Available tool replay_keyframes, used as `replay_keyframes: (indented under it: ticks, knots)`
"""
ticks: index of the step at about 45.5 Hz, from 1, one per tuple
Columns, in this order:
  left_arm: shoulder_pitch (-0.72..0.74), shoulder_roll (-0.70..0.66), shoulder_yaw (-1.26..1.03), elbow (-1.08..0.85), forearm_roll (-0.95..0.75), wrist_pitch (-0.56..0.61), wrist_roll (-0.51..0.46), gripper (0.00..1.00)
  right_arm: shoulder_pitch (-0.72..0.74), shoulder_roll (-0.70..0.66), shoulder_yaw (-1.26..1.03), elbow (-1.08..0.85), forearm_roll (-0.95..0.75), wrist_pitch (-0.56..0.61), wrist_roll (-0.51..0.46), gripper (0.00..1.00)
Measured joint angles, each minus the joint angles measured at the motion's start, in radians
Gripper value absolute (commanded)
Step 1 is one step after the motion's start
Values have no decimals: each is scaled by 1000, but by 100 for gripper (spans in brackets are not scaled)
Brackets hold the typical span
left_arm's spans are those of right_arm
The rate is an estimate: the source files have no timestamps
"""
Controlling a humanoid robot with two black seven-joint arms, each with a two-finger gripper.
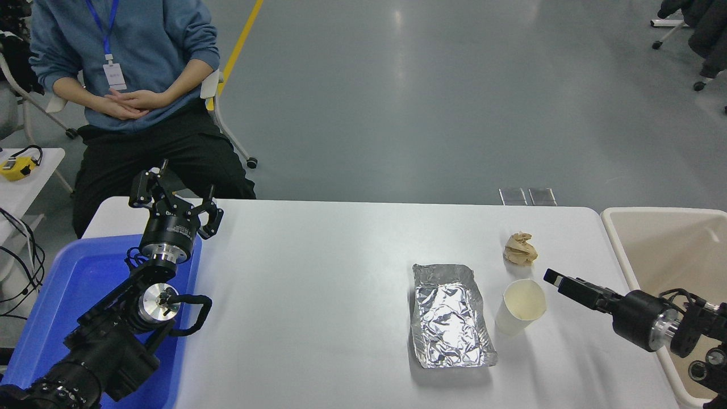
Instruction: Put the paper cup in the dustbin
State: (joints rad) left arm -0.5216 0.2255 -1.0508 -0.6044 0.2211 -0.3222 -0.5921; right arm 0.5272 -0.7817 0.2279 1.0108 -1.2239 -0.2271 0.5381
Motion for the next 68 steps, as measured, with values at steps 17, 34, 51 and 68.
replay_keyframes:
  ticks: [17, 34, 51, 68]
  knots:
    - [0, 0, 0, 0, 0, 0, 0, 100, -3, 100, -76, -83, -28, -42, 14, 96]
    - [0, 0, 0, 0, 0, 0, 0, 100, 4, 145, -107, -117, -38, -57, 16, 85]
    - [0, 0, 0, 0, 0, 0, 0, 100, 10, 152, -114, -156, -38, -58, 14, 48]
    - [0, 0, 0, 0, 0, 0, 0, 100, 11, 126, -119, -151, -34, -47, 17, 16]
